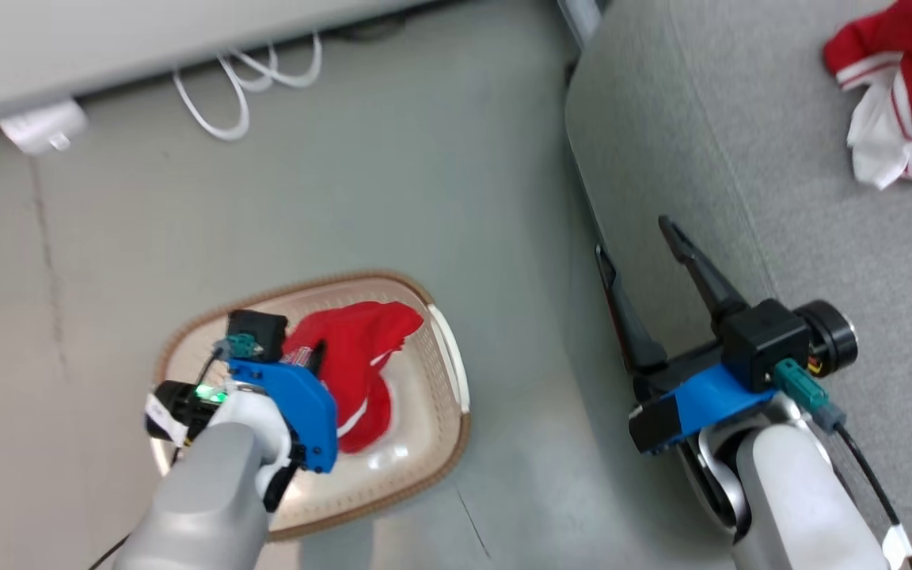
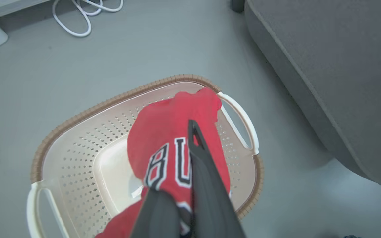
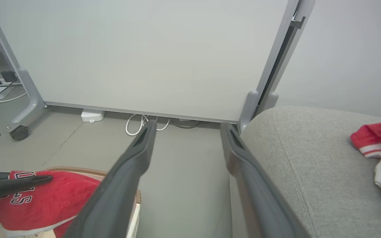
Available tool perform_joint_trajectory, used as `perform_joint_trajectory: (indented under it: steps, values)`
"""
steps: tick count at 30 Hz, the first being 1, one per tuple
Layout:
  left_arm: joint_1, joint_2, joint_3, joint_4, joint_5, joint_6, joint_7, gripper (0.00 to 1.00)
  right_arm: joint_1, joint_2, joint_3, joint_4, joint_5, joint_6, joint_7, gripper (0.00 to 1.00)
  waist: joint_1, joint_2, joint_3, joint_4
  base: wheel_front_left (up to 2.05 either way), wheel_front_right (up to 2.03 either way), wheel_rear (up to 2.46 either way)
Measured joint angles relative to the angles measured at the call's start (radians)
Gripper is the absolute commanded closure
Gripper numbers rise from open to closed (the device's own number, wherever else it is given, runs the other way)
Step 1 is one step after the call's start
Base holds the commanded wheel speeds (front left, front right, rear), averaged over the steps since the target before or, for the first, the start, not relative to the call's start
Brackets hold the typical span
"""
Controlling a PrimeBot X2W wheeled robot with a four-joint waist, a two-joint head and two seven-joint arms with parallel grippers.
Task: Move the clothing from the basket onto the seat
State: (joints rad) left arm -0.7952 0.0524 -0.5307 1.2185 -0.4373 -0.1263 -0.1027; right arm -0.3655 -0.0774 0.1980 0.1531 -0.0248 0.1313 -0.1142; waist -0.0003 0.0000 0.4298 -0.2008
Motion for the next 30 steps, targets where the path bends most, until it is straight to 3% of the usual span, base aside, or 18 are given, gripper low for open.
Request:
perform_joint_trajectory:
  steps: [6, 15, 23, 30]
  values:
    - [0.049, -0.005, -0.149, -0.173, -0.085, -0.002, 0.032, 1.0, 0.085, -0.022, -0.007, -0.007, 0.02, 0.0, 0.036, 0.0, -0.0001, 0.0, -0.174, 0.053, 0.0, 0.0, 0.0]
    - [0.014, -0.003, -0.262, -0.323, -0.211, -0.002, 0.051, 1.0, 0.155, -0.023, -0.001, -0.031, 0.039, 0.0, 0.072, 0.0, 0.0, 0.0, -0.357, 0.138, 0.0, 0.0, 0.0]
    - [-0.064, -0.003, -0.333, -0.435, -0.316, -0.003, 0.078, 1.0, 0.19, -0.022, 0.003, -0.04, 0.046, 0.0, 0.088, 0.0, 0.0001, 0.0, -0.425, 0.198, 0.0, 0.0, 0.0]
    - [-0.121, -0.003, -0.391, -0.509, -0.403, 0.029, 0.112, 1.0, 0.211, -0.022, -0.007, -0.046, 0.046, 0.0, 0.094, 0.0, 0.0003, 0.0, -0.442, 0.228, 0.0, 0.0, 0.0]
